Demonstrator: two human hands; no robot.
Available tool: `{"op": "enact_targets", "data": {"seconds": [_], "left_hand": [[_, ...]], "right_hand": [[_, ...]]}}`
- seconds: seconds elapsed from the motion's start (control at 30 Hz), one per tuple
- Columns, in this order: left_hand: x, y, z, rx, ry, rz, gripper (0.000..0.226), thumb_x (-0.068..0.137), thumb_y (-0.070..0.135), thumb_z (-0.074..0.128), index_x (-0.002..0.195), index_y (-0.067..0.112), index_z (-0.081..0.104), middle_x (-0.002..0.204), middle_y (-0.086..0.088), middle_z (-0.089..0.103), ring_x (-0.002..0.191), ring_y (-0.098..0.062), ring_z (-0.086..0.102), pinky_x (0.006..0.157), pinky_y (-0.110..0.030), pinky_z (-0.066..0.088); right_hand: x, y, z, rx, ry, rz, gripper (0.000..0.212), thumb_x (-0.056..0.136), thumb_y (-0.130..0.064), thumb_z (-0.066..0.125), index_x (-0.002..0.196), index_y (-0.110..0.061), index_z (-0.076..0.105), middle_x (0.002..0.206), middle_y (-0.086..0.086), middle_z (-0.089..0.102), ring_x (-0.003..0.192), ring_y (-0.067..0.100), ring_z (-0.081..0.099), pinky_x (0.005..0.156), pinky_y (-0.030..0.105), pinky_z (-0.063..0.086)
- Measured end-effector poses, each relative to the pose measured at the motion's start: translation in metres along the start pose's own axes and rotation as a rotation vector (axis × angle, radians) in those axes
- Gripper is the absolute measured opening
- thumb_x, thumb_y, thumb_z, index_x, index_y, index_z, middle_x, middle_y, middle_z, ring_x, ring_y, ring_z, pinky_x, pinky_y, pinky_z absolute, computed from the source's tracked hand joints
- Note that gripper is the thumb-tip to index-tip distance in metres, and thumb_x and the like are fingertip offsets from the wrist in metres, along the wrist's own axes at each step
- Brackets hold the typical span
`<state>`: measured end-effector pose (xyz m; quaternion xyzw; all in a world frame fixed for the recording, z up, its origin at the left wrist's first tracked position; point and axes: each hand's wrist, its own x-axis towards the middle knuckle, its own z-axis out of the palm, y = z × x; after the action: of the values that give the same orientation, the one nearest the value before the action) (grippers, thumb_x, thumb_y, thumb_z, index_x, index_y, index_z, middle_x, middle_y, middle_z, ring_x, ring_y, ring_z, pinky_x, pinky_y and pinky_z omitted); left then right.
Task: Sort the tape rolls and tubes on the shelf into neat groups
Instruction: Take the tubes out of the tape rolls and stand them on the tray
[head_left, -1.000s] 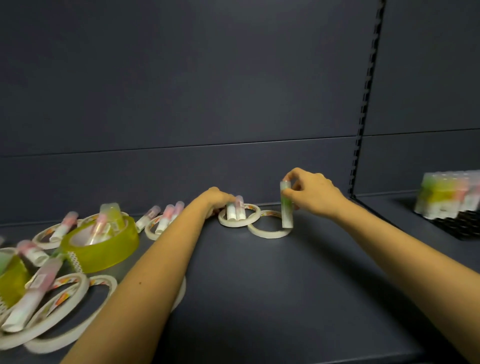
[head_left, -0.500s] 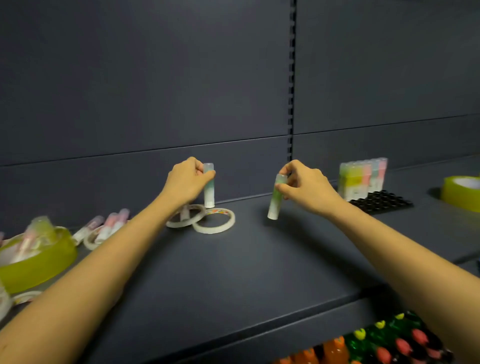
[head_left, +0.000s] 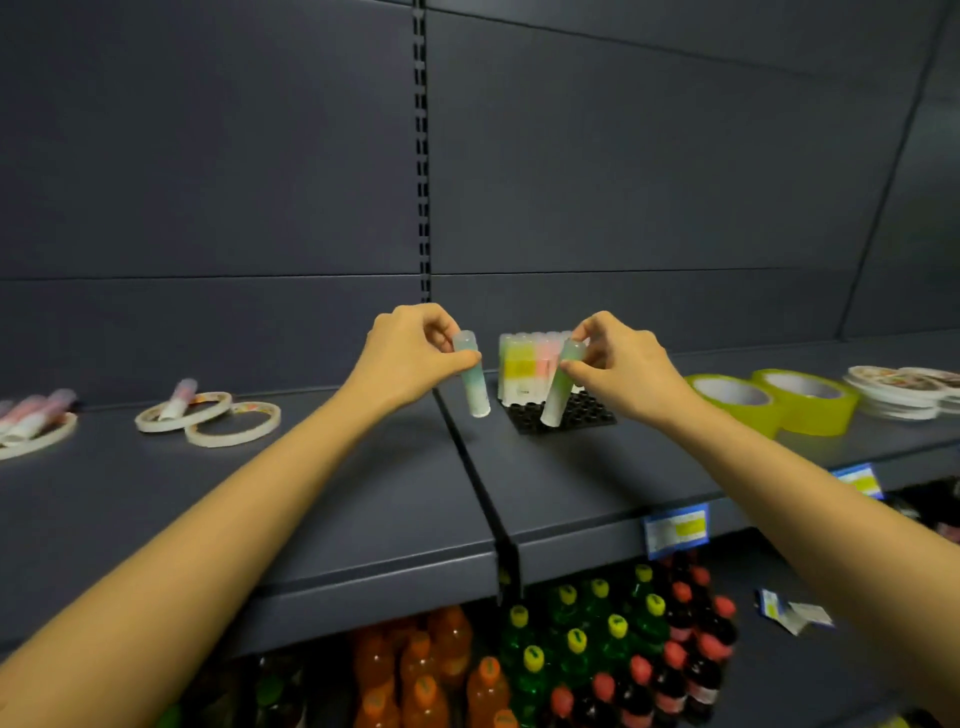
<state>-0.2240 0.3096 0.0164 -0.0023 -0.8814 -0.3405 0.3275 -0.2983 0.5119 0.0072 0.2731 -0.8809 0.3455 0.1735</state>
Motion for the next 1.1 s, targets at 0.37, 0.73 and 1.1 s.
{"op": "enact_targets", "data": {"seconds": [0.37, 0.73, 1.1], "left_hand": [[0.029, 0.042, 0.085, 0.089, 0.032, 0.005, 0.016, 0.068, 0.015, 0.077, 0.076, 0.012, 0.063, 0.065, 0.002, 0.061, 0.056, -0.003, 0.053, 0.073, -0.026, 0.052], [0.066, 0.014, 0.137, 0.22, 0.009, 0.014, 0.021, 0.07, 0.019, 0.077, 0.071, 0.021, 0.056, 0.066, 0.008, 0.059, 0.055, 0.004, 0.051, 0.069, -0.02, 0.046], [0.081, 0.016, 0.15, 0.674, 0.046, 0.212, 0.019, 0.08, 0.037, 0.066, 0.091, 0.023, 0.057, 0.091, 0.01, 0.058, 0.083, -0.014, 0.056, 0.064, -0.024, 0.031]], "right_hand": [[0.023, 0.065, -0.036, 0.005, 0.025, -0.077, 0.024, 0.085, -0.024, 0.063, 0.103, -0.012, 0.053, 0.082, 0.001, 0.063, 0.083, 0.025, 0.059, 0.074, 0.029, 0.041], [0.069, 0.107, -0.009, 0.015, -0.02, -0.149, 0.025, 0.087, -0.027, 0.064, 0.104, -0.014, 0.051, 0.092, 0.004, 0.065, 0.08, 0.024, 0.061, 0.076, 0.031, 0.043], [0.105, 0.119, 0.007, 0.038, -0.086, -0.231, 0.025, 0.087, -0.024, 0.063, 0.106, -0.017, 0.047, 0.091, 0.0, 0.064, 0.079, 0.02, 0.061, 0.07, 0.027, 0.038]]}}
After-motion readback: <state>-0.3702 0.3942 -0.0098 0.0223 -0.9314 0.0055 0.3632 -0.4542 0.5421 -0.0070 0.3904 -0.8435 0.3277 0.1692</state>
